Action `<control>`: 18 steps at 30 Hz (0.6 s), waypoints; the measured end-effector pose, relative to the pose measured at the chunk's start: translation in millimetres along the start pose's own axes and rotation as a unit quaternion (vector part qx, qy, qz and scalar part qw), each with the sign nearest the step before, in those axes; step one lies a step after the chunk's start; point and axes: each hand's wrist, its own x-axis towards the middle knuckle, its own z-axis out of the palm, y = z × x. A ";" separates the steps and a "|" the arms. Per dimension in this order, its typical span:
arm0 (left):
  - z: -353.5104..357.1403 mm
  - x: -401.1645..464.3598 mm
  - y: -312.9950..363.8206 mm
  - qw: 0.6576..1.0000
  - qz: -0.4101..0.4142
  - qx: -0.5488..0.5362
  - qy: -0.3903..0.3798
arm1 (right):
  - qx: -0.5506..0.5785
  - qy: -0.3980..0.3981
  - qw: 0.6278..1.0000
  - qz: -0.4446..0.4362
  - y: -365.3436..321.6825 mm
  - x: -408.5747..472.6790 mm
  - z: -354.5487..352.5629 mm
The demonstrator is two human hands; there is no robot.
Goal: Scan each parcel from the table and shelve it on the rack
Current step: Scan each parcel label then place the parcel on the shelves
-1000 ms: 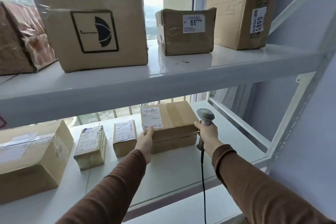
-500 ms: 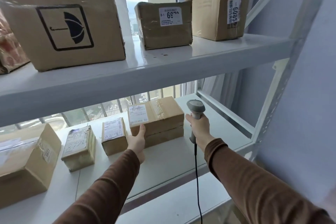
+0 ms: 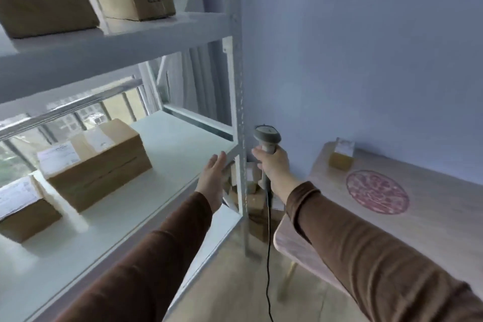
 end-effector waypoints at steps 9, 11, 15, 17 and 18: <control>173.3 6.7 -32.4 0.986 -0.062 0.005 -0.155 | -0.018 0.167 0.985 0.025 -3.6 21.0 -186.1; 211.5 21.4 -43.0 0.980 -0.072 0.026 -0.185 | -0.019 0.194 0.980 0.027 -3.6 38.6 -223.0; 280.3 67.9 -68.2 0.971 -0.091 0.070 -0.212 | -0.031 0.225 0.973 0.030 12.7 90.6 -287.8; 310.6 96.1 -83.2 0.968 -0.094 0.087 -0.216 | -0.031 0.230 0.972 0.045 22.8 122.5 -312.3; 324.5 110.8 -89.8 0.968 -0.097 0.099 -0.211 | -0.029 0.228 0.972 0.055 29.1 140.7 -322.8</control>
